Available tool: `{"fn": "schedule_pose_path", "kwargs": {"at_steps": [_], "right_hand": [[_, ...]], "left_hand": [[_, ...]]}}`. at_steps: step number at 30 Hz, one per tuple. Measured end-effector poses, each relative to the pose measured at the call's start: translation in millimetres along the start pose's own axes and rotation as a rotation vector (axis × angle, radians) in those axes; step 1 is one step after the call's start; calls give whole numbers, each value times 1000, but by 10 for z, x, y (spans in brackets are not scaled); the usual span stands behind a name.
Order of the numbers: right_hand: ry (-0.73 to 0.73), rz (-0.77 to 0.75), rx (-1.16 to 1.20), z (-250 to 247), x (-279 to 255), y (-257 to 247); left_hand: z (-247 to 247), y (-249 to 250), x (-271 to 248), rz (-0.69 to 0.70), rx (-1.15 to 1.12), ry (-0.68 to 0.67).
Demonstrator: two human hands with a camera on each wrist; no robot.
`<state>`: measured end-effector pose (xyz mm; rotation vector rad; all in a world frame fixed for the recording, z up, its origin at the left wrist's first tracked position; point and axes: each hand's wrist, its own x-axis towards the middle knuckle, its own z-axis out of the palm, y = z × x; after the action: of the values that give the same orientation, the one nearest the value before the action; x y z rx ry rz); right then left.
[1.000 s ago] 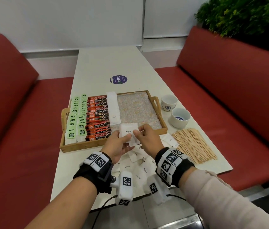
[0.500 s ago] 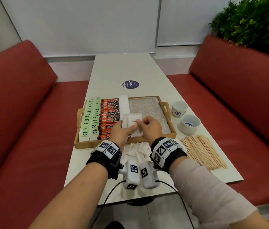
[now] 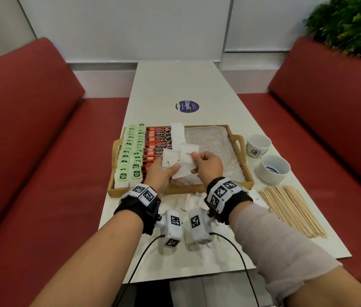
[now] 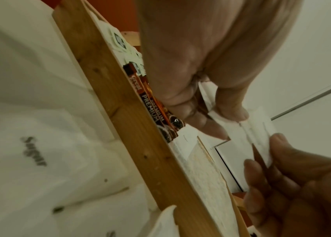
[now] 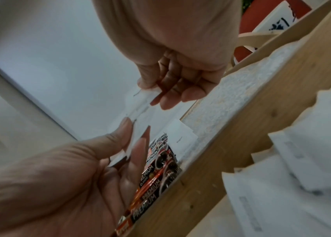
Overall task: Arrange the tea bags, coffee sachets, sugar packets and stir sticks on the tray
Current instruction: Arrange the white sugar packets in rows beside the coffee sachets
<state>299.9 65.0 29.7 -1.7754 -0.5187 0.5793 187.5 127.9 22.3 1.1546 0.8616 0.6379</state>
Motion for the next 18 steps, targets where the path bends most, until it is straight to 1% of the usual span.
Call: {"fn": "schedule_pose_path", "kwargs": {"at_steps": [3, 4, 7, 9, 12, 15, 18], "right_hand": [[6, 7, -8, 78, 141, 6], [21, 6, -12, 102, 181, 11], [110, 32, -15, 135, 310, 61], [115, 64, -42, 161, 377, 128], [52, 86, -175, 240, 438, 254], [-36, 89, -307, 289, 444, 330], [-59, 97, -375, 302, 463, 333]], "left_hand": [[-13, -38, 167, 48, 10, 73], [-25, -50, 203, 79, 24, 128], [-105, -90, 282, 235, 170, 373], [-131, -113, 278, 304, 228, 470], [-135, -166, 284, 354, 256, 511], [-130, -232, 301, 350, 233, 543], [-138, -271, 315, 345, 215, 566]]}}
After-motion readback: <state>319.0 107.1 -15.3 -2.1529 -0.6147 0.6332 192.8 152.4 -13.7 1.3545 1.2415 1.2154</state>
